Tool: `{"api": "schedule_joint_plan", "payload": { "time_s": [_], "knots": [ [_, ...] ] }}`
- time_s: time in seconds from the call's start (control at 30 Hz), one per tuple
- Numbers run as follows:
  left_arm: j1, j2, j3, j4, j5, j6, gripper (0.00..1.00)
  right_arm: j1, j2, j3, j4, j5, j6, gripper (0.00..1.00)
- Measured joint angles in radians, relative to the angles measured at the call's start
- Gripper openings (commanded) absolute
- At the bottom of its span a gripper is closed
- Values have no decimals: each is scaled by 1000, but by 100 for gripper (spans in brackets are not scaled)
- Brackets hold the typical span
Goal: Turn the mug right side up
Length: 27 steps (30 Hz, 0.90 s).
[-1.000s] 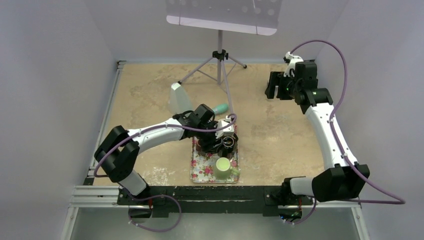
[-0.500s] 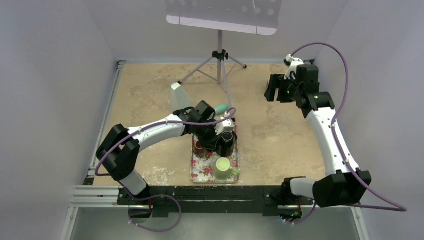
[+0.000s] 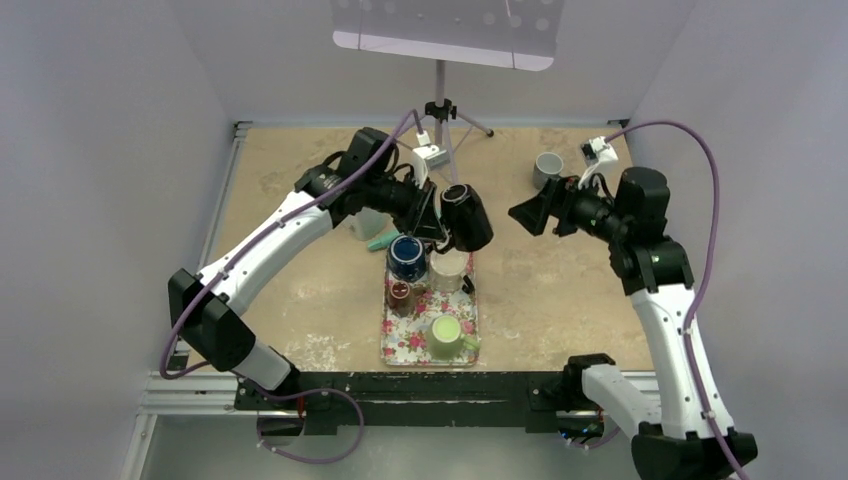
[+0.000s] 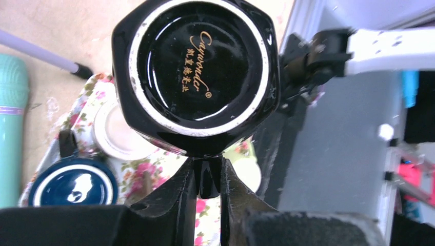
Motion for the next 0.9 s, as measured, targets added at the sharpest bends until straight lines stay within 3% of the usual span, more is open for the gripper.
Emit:
{"api": "schedule_joint_plan", "payload": {
  "time_s": [0.17,0.3,0.53,0.73,0.83,0.9],
  "knots": [
    [23,16,79,23,51,-152,0,0,-160,-197,179,-199,175,86],
    [28,41,101,80,70,-260,0,1,-220,-313,320,-272,313,85],
    [26,85,112,156,119,-404,0,1,-252,-492,633,-311,584,82],
    [10,97,112,227,154,-493,0,1,-218,-510,820,-308,709,79],
    [3,97,111,267,165,-523,0,1,-188,-510,906,-299,762,69],
    [5,97,110,296,166,-544,0,1,-159,-510,966,-290,794,55]
  ]
}}
